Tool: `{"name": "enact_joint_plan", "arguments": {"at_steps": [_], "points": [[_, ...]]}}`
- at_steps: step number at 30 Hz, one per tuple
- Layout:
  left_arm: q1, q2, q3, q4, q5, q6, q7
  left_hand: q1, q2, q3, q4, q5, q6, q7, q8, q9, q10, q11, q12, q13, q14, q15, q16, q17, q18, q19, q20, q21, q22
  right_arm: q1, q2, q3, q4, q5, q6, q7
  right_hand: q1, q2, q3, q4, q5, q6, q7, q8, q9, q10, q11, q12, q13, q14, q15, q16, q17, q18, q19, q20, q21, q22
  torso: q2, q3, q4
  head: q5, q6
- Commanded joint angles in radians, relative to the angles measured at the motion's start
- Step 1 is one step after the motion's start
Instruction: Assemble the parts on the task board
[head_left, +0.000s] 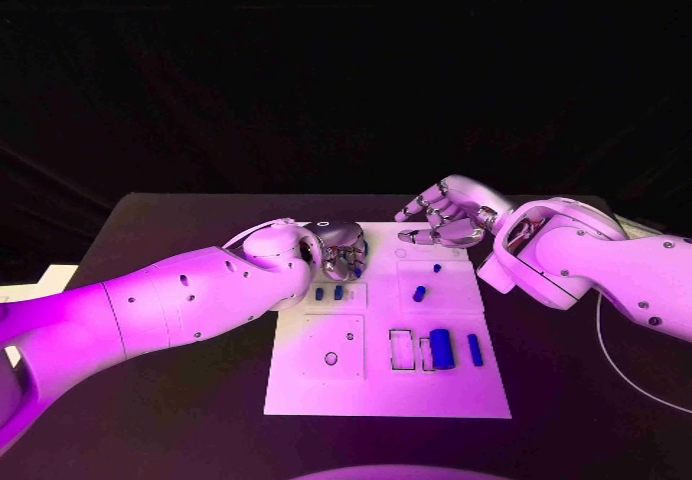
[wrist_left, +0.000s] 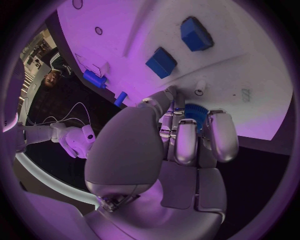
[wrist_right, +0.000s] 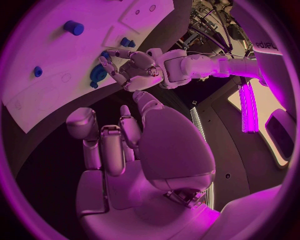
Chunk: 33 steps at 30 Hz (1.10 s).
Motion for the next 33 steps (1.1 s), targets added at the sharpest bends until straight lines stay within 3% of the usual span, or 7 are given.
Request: {"name": "enact_joint_plan", "arguments": {"at_steps": [1, 8, 12, 18, 22, 33], "points": [[-0.001, -0.013, 0.008, 0.019, 0.043, -0.034, -0.013, -0.011, 0.001, 0.008, 0.0, -0.004, 0.004, 0.002, -0.007, -0.002, 0.008, 0.002, -0.007, 0.0, 0.032, -0.004, -0.004, -0.002, -0.013, 0.021, -0.005, 0.003, 0.046, 0.0, 0.001, 0.0, 0.0, -0.004, 0.013, 0.01, -0.005, 0.001, 0.005, 0.0, 0.006, 0.004, 0.001, 0.0, -0.001, -0.006, -0.001, -0.001, 0.0, 0.066, -0.006, -0.003, 0.1, 0.011, -0.008, -0.001, -0.004, 0.0, 0.0, 0.0003, 0.0005, -0.002, 0.002], [-0.001, -0.067, 0.037, 0.078, 0.117, -0.067, -0.021, -0.017, -0.001, 0.011, -0.002, -0.003, 0.005, 0.004, -0.01, -0.003, 0.009, 0.003, -0.012, 0.0, 0.031, -0.003, -0.005, -0.007, -0.013, 0.022, -0.005, 0.005, 0.048, 0.0, 0.001, 0.0, -0.003, -0.003, 0.014, 0.009, -0.005, 0.001, 0.005, 0.0, 0.006, 0.004, 0.001, 0.0, -0.001, -0.006, -0.001, -0.001, 0.0, 0.066, -0.006, -0.003, 0.1, 0.011, -0.008, -0.001, -0.004, 0.0, -0.001, 0.0006, 0.0021, -0.003, 0.005], [-0.001, -0.101, 0.048, 0.105, 0.143, -0.058, -0.028, -0.031, -0.006, 0.013, -0.004, -0.003, 0.004, 0.005, -0.016, -0.006, 0.008, 0.005, -0.023, -0.001, 0.031, -0.001, -0.005, -0.011, -0.013, 0.022, -0.003, 0.005, 0.049, -0.001, 0.001, 0.0, -0.005, -0.003, 0.015, 0.009, -0.005, 0.001, 0.005, 0.0, 0.006, 0.004, 0.001, 0.0, -0.001, -0.006, -0.001, -0.001, 0.0, 0.066, -0.006, -0.003, 0.1, 0.011, -0.008, -0.001, -0.004, 0.0, 0.0, 0.0007, 0.0016, -0.002, 0.005], [-0.001, -0.141, 0.053, 0.118, 0.165, -0.028, -0.035, -0.034, -0.007, 0.014, -0.004, -0.003, 0.004, 0.005, -0.018, -0.007, 0.008, 0.006, -0.025, -0.001, 0.031, 0.0, -0.006, -0.012, -0.013, 0.021, -0.003, 0.005, 0.049, -0.002, 0.001, 0.0, -0.007, -0.002, 0.015, 0.01, -0.005, 0.001, 0.005, 0.0, 0.006, 0.004, 0.001, 0.0, -0.001, -0.006, -0.001, -0.001, 0.0, 0.066, -0.006, -0.003, 0.1, 0.011, -0.008, -0.001, -0.004, 0.0, 0.0, 0.0012, 0.0027, -0.004, 0.004], [-0.001, -0.155, 0.053, 0.116, 0.175, -0.008, -0.025, -0.04, -0.012, 0.017, -0.008, -0.003, 0.001, 0.005, -0.024, -0.01, 0.006, 0.007, -0.034, -0.003, 0.03, 0.001, -0.006, -0.015, -0.014, 0.021, -0.002, 0.006, 0.051, -0.002, 0.002, 0.0, -0.007, -0.002, 0.016, 0.01, -0.005, 0.001, 0.005, 0.0, 0.006, 0.004, 0.001, 0.0, -0.001, -0.006, -0.001, -0.001, 0.0, 0.066, -0.006, -0.003, 0.1, 0.011, -0.008, -0.001, -0.004, 0.0, 0.002, 0.0003, 0.0, 0.004, 0.004], [-0.001, -0.16, 0.05, 0.101, 0.167, 0.014, -0.022, -0.042, -0.013, 0.019, -0.009, -0.003, 0.0, 0.005, -0.026, -0.011, 0.005, 0.007, -0.037, -0.003, 0.03, 0.001, -0.006, -0.016, -0.013, 0.021, -0.002, 0.006, 0.051, -0.003, 0.004, 0.0, -0.008, -0.002, 0.017, 0.01, -0.005, 0.001, 0.005, 0.0, 0.006, 0.004, 0.001, 0.0, -0.001, -0.006, -0.001, -0.001, 0.0, 0.066, -0.006, -0.003, 0.1, 0.011, -0.008, -0.001, -0.004, 0.0, 0.001, 0.0005, 0.0004, 0.005, -0.001]]}}
